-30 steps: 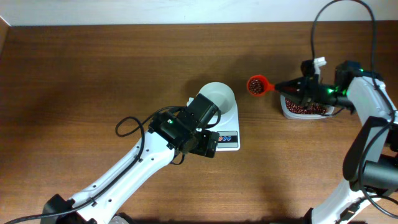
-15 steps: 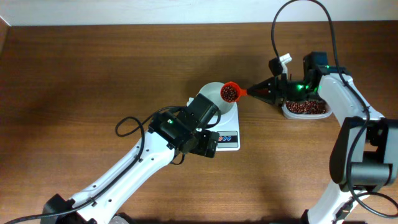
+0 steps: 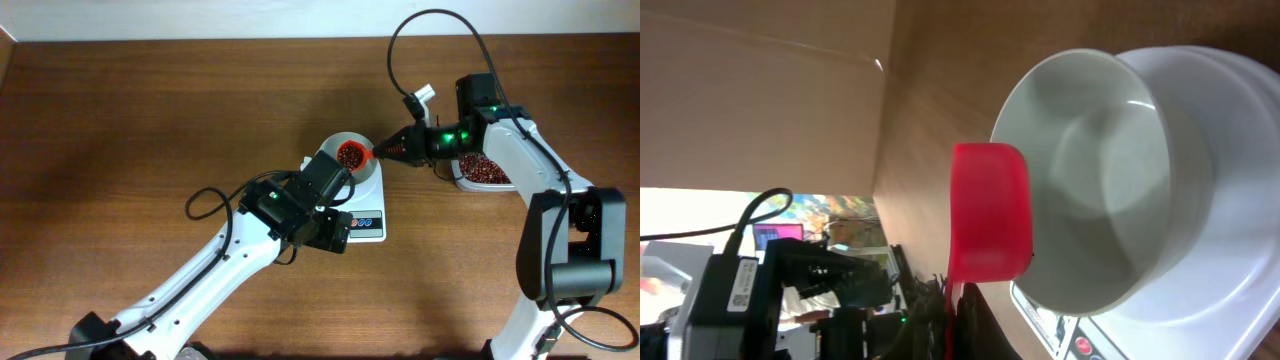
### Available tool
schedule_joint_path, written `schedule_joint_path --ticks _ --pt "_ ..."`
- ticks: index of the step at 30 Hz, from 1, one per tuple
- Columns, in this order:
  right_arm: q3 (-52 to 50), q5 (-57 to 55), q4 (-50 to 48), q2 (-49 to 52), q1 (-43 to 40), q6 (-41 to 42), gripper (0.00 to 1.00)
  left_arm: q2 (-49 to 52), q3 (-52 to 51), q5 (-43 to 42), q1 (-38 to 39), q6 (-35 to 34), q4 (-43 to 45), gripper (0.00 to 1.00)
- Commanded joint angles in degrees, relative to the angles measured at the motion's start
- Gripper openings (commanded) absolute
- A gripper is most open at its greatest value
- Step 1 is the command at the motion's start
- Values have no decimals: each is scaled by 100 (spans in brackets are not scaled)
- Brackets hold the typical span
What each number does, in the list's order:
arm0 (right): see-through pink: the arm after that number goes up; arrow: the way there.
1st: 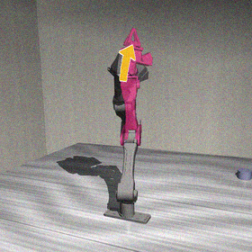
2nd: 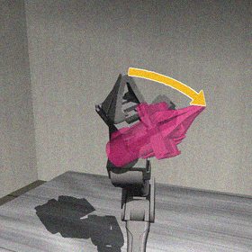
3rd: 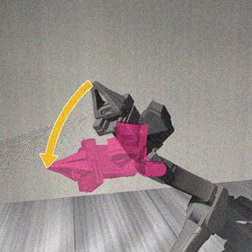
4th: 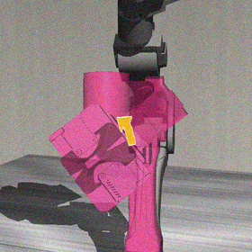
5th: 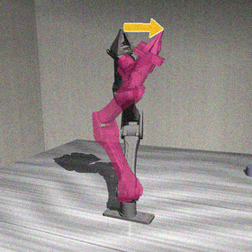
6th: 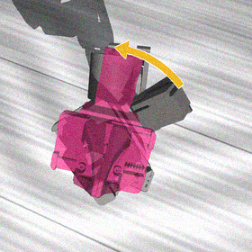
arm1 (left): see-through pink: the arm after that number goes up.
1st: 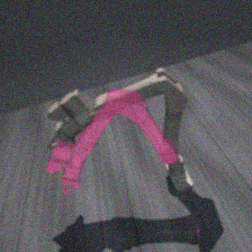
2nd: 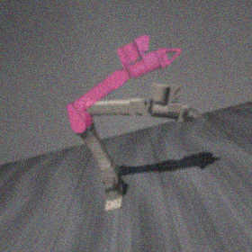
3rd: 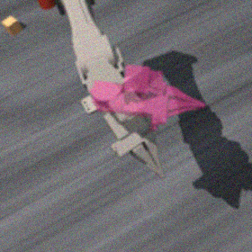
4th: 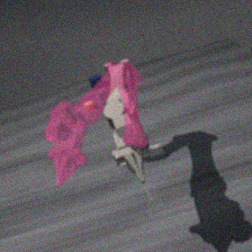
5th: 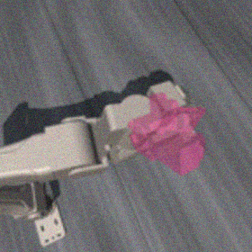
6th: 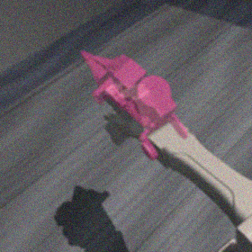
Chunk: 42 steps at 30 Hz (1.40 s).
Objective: Scoop item into bowl and weigh 50g on scale
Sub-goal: 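Carry the scoop with the right gripper over the white bowl, then tilt the scoop to pour beans into the white bowl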
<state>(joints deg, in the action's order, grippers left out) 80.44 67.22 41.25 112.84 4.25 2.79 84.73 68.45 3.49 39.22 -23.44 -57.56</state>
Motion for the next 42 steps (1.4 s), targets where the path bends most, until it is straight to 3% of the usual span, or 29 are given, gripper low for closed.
schedule_joint_path --ticks 1,12,15,26,35,42 --pt "-17 -201 -125 79 120 -39 4 -42 -42 66 15 -55 7 99" --pt "326 -533 -90 -37 186 -39 4 -42 -42 66 15 -55 7 99" --pt "455 -1117 214 -197 192 -66 4 -42 -42 66 15 -55 7 99" --pt "1073 -1974 612 -267 717 -538 4 -42 -42 66 15 -55 7 99" --pt "1786 -3084 1657 -267 935 -1270 4 -42 -42 66 15 -55 7 99" --pt "1856 -3547 1705 -267 1215 -1661 4 -42 -42 66 15 -55 7 99"
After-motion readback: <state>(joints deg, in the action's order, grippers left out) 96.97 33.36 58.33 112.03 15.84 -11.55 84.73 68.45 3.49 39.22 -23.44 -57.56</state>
